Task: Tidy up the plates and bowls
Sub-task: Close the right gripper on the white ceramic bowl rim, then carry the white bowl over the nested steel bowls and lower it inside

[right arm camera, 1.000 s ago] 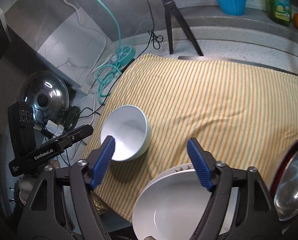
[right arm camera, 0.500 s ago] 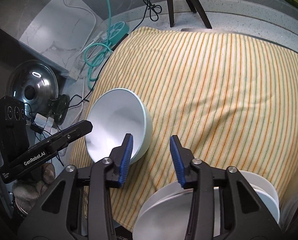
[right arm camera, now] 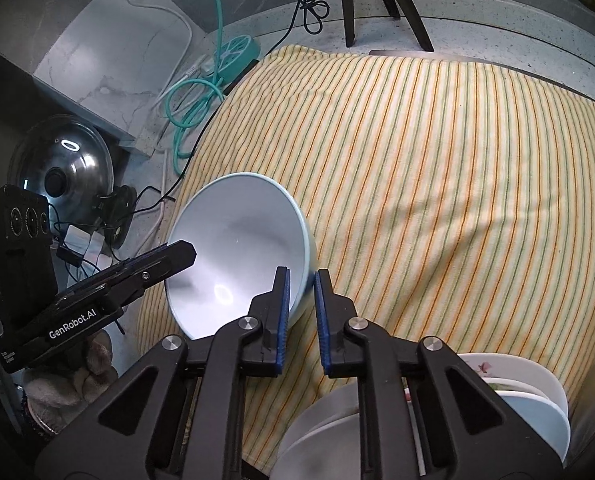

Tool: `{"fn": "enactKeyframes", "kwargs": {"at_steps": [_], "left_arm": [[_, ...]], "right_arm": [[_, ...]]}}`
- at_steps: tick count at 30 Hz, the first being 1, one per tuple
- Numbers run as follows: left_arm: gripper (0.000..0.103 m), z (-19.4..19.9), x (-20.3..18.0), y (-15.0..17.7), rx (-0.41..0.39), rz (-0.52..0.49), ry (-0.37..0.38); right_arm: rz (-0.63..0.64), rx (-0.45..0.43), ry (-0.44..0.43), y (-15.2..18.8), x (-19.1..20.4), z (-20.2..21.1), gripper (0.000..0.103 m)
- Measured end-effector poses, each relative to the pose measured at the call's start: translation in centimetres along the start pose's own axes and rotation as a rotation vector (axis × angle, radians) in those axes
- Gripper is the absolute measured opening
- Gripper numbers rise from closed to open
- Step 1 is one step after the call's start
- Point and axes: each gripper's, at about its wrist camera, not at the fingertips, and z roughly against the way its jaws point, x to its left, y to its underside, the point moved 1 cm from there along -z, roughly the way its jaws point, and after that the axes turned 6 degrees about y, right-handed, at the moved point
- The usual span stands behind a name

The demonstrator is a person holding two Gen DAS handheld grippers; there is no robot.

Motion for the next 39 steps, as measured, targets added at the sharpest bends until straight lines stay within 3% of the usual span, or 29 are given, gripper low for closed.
{"fn": "enactKeyframes", "kwargs": {"at_steps": [7,18,39], "left_arm": [[0.018,0.9,-0.7,-0.2,-0.021,-0.016,0.003],[0.018,2.5,-4.4,-0.5,-0.05,-0.082,0.053],[0.018,-0.3,-15.6,0.7,0.006,-0.255,0.213]], "right_arm": [[-0.015,-0.01,-0.01,0.0,0.3,0.9,0.013],[-0.036,-0.075,-0.022,1.0,-0.9,5.8,0.013],[-0.178,-0.211,0.05,5.7,-9.6,16.5,0.013]]}}
